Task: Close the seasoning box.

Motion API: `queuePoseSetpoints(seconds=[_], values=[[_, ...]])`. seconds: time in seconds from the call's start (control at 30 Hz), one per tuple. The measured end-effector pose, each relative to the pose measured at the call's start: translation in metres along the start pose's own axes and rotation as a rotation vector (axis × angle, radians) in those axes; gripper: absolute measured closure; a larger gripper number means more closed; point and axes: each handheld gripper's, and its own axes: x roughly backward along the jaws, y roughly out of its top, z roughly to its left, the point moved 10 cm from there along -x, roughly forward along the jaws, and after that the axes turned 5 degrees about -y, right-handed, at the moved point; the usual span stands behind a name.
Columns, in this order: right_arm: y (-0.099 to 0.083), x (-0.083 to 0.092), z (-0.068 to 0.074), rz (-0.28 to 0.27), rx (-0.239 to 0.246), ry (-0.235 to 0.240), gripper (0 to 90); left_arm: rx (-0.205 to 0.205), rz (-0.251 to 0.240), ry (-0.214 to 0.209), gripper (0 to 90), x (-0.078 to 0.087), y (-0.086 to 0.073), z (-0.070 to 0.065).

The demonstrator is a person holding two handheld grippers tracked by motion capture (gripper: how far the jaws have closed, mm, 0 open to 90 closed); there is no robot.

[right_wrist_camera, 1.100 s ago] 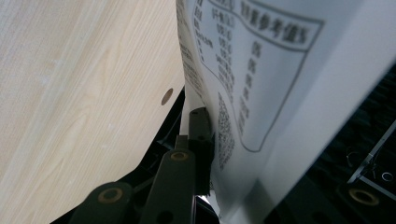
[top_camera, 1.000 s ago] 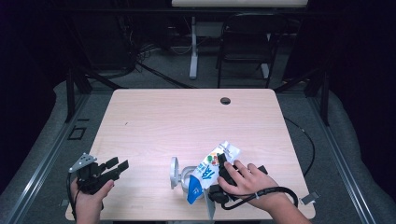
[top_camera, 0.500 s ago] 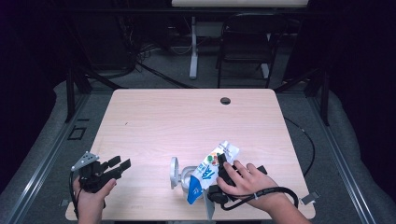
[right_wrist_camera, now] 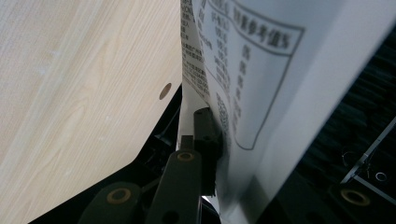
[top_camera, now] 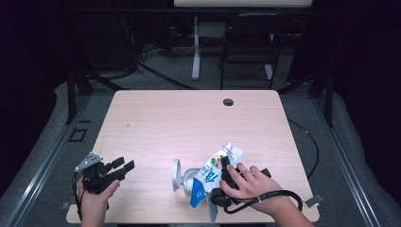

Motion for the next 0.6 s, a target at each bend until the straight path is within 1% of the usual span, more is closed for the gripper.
queuePoseSetpoints(seconds=[0.07, 0.13, 0.6], values=[[0.0011, -0.0006, 0.0008, -0.012, -0.016, 0.005, 86.0, 0.000, 0.000, 0.001, 47.7, 0.0001, -0.0001, 0.0002], [0.0015, -0.0012, 0.0008, -0.018, -0.016, 0.004, 86.2, 0.000, 0.000, 0.001, 47.7, 0.0000, -0.0002, 0.0003], [0.0017, -0.0010, 0.0040, -0.025, -0.049, 0.016, 87.1, 0.003, -0.001, 0.003, 47.7, -0.0005, -0.0006, 0.0006]])
